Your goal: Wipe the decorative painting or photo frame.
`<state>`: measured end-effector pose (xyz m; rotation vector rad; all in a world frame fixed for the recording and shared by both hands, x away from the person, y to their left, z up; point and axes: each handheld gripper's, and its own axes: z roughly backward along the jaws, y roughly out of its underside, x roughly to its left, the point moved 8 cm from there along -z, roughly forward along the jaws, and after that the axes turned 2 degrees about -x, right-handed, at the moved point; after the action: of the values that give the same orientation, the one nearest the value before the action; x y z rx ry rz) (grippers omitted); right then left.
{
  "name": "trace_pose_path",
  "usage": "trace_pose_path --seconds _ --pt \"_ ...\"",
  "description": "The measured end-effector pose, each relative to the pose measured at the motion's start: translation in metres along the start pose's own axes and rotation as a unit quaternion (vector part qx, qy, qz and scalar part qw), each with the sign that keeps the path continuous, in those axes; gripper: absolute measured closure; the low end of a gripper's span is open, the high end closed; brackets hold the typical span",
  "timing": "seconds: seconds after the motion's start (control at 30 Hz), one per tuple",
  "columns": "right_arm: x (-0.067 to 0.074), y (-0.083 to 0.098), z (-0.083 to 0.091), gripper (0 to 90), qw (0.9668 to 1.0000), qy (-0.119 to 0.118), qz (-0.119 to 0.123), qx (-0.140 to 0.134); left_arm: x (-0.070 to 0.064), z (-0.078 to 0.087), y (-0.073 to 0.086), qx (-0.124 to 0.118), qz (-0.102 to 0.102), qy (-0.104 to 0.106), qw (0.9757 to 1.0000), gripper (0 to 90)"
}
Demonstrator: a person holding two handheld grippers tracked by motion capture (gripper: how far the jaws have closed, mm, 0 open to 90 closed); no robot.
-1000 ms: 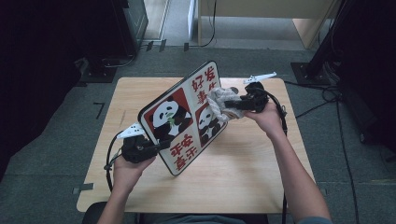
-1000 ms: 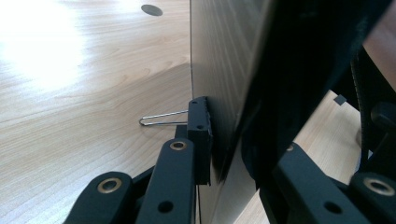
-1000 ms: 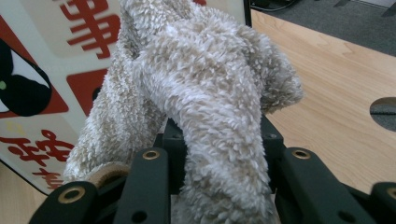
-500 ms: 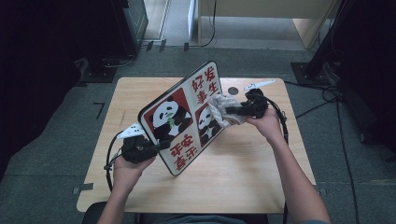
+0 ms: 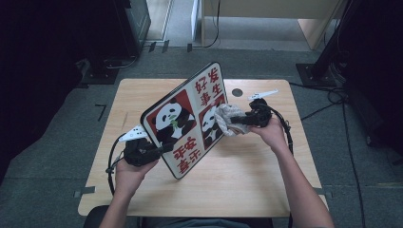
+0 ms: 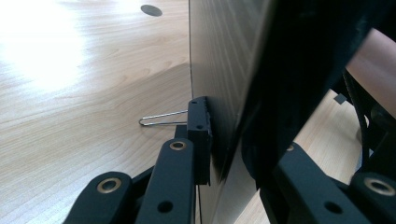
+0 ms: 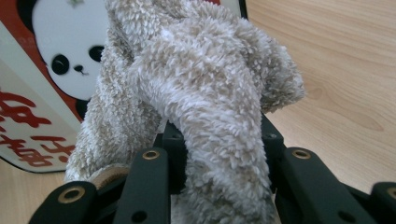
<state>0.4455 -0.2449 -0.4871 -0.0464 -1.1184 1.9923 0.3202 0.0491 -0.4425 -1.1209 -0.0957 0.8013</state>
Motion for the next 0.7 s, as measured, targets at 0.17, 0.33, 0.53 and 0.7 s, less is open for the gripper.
trace_pose_path --seconds 0.17,0.33,0.53,0.7 --pt "-0.003 0.013 -0.006 66.2 0.9999 0.000 -0.011 0.004 0.000 0.000 0.000 0.000 0.000 0.002 1.0000 78.9" --pt "-0.006 0.023 -0.011 66.3 0.9998 0.002 -0.019 0.010 0.000 0.000 0.000 0.000 -0.001 0.002 1.0000 78.8" --pt "-0.008 0.038 -0.018 66.3 0.9991 0.004 -0.029 0.030 -0.001 0.000 0.001 -0.001 -0.001 0.002 1.0000 78.6" --pt "-0.009 0.050 -0.026 66.5 0.9980 0.003 -0.037 0.050 -0.001 0.000 0.001 -0.002 0.002 0.001 1.0000 78.6"
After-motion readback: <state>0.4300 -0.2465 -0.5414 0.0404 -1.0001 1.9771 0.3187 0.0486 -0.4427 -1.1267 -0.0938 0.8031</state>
